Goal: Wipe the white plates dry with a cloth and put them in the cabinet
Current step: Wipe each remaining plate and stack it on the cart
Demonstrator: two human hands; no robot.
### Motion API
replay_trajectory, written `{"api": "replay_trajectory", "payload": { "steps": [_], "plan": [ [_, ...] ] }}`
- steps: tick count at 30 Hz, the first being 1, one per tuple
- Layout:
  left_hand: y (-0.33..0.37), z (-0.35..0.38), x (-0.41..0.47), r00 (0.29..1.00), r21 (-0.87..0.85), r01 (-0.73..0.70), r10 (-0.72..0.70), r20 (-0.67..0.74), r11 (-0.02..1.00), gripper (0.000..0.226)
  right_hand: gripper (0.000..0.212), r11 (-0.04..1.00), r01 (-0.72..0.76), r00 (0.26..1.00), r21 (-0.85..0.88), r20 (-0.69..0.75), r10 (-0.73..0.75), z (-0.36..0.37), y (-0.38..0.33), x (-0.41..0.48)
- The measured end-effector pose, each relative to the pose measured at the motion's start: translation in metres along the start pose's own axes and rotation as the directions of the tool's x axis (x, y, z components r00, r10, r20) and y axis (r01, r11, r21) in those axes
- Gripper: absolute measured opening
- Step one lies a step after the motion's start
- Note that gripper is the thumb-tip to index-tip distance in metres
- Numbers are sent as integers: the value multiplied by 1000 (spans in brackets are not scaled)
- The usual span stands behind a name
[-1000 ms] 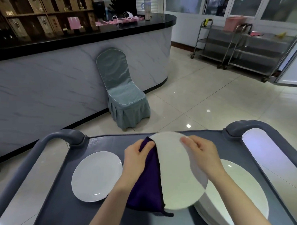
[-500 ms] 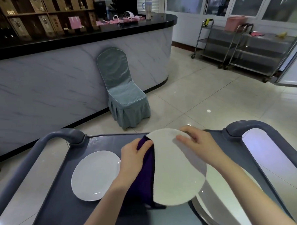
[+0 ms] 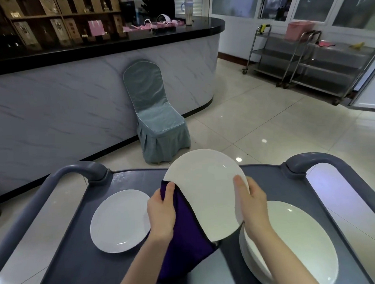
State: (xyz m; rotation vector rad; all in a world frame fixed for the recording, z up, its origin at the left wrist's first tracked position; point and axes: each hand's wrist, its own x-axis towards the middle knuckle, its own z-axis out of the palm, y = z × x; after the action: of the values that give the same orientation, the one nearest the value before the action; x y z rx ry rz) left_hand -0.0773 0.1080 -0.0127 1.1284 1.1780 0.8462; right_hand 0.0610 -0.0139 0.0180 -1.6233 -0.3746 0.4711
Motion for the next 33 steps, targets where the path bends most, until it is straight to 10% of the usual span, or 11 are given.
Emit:
{"api": "replay_trajectory", "payload": {
  "steps": [6, 10, 15, 21, 29, 33],
  "plan": [
    [27, -10, 15, 903, 344, -408, 317, 291, 846, 38, 10, 841, 406, 853, -358, 478, -209, -21, -43, 34],
    [42, -3, 15, 782, 355, -538, 297, 547, 765, 30, 42, 680, 566, 728, -465, 669, -149, -10, -48, 32],
    [28, -7, 11, 909, 245, -363, 284, 306, 899, 34, 49, 849, 406, 875, -338, 410, -255, -14, -42, 30],
    [-3, 0, -1, 991, -104, 115, -121, -49, 988, 46, 45, 997, 1, 992, 80, -129, 10, 18, 1, -4],
    [34, -13, 16, 889, 308, -419, 317, 331, 854, 32, 6, 814, 419, 837, -403, 518, -174, -11, -48, 31],
    [44, -6, 18, 778, 370, -552, 301, 552, 747, 31, 41, 688, 560, 721, -462, 681, -130, 0, -54, 27]
  ]
}}
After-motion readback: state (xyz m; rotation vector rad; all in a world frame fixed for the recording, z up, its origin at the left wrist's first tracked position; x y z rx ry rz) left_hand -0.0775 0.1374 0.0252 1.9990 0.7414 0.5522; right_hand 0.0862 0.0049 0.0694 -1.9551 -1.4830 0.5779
